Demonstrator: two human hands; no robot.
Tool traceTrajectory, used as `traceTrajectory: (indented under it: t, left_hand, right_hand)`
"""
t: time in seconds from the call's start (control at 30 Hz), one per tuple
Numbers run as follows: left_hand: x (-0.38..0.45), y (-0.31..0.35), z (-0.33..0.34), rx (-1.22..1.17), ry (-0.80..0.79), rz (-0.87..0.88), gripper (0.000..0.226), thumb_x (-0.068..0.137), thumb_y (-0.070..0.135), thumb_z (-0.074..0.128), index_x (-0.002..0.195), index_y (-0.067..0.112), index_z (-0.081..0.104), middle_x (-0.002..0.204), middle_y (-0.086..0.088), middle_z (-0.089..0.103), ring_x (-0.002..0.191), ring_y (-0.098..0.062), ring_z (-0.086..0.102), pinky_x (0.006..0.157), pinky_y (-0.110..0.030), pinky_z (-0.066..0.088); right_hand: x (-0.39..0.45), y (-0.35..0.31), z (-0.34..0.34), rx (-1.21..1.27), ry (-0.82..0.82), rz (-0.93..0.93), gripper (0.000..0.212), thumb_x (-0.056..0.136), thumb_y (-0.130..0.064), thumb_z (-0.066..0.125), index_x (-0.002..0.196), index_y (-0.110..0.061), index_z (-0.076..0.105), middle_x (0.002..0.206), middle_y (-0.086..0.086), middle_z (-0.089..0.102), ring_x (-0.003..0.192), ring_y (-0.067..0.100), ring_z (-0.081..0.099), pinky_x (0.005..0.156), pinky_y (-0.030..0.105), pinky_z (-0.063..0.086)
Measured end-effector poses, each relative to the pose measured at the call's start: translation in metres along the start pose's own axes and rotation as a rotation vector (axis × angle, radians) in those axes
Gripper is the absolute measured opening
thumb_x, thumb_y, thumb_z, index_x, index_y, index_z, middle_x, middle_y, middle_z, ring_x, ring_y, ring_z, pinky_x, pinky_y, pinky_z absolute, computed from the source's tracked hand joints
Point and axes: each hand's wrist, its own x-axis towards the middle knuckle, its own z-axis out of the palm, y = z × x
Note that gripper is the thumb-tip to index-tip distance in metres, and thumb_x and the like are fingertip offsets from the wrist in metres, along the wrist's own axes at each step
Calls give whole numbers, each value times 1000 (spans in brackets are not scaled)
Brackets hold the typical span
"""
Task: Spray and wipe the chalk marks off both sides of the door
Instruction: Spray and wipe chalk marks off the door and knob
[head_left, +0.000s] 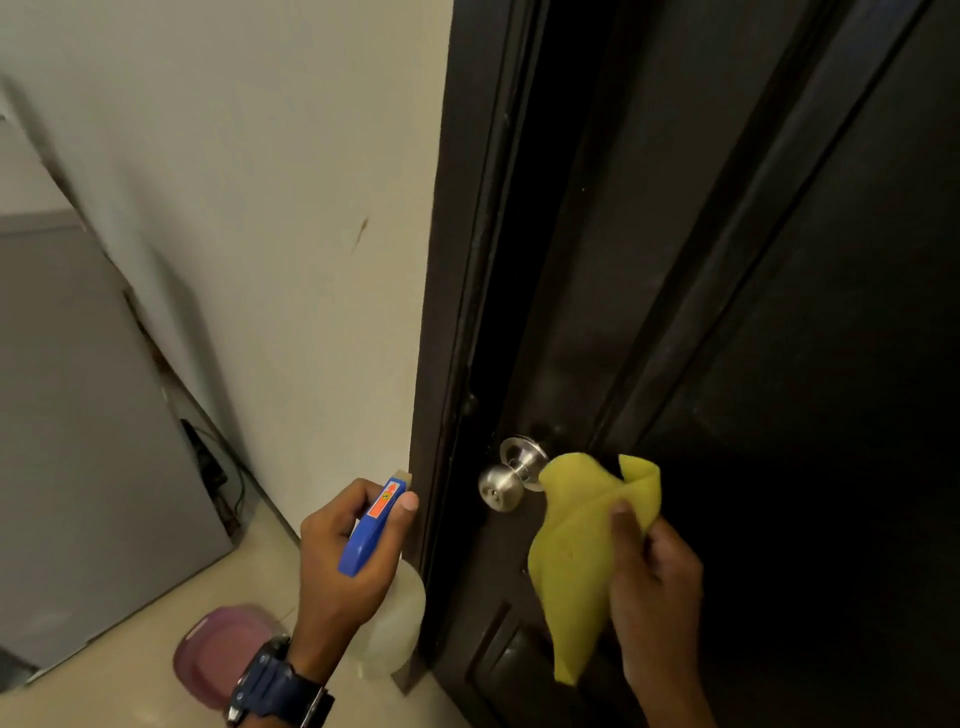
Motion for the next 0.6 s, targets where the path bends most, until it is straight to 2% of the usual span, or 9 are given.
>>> traceTrajectory:
  t: [0.13,0.2,0.27,0.33,0.37,0.43,0.5,0.53,0.6]
  left_hand:
    - [-5,10,4,34,14,21,37,86,46,57,75,11,62,59,5,57,51,-16,53,51,-13,42]
    - [-7,16,2,39,29,28,37,86,48,57,76,12,63,60,3,58,52,-18,54,51,-15,43]
    - [-7,19,-1,43,51,27,40,86,51,57,76,14,63,61,1,60,54,-20,56,51,-17,45]
    - [-7,21,-4,49,60,39,44,87,55,56,75,13,63,60,1,59,52,-20,55,50,-18,44]
    - [-6,21,-5,54,60,42,45,88,55,56,76,13,63,60,2,58,51,-19,54,50,-17,43]
    - [-4,20,-7,64,55,47,43,88,56,56,78,15,64,61,5,58,51,-18,54,50,-15,42]
    - [-2,19,-8,64,53,46,47,87,63,55,80,17,64,63,8,59,53,-16,55,51,-12,42]
    - [-1,18,-8,60,58,37,52,86,67,54,81,16,64,64,9,59,54,-17,56,51,-11,43]
    - [2,16,-8,53,65,28,57,85,72,52,80,16,64,65,8,60,56,-18,57,52,-11,43]
  right_hand:
    - [5,-44,-9,127,-19,-229,20,94,-32,56,76,-24,61,76,-5,67,60,7,62,51,17,48]
    - [14,-53,-10,125,36,-362,21,99,-22,59,78,-26,60,71,-14,67,61,3,63,51,10,45]
    - [27,-54,-3,46,52,-535,22,101,-23,59,79,-21,61,68,-12,62,59,4,60,53,10,42]
    - [38,-40,20,-115,-16,-680,18,98,-17,54,89,-10,68,80,-2,67,67,9,63,59,24,52]
    - [41,-32,38,-232,-76,-742,23,95,-12,50,99,-5,71,92,6,72,78,17,68,69,32,59]
    - [41,-3,77,-481,-234,-859,38,87,-12,47,112,-2,73,113,13,73,105,24,70,94,37,56]
    - [33,25,104,-750,-356,-928,35,78,-14,67,111,-7,75,117,12,73,116,28,67,108,44,43]
    - [28,34,110,-848,-376,-921,39,71,-16,78,109,-8,76,117,11,73,119,29,65,109,48,42]
    - [21,43,109,-874,-369,-858,49,62,-16,89,109,-9,77,121,10,72,122,31,63,105,53,48]
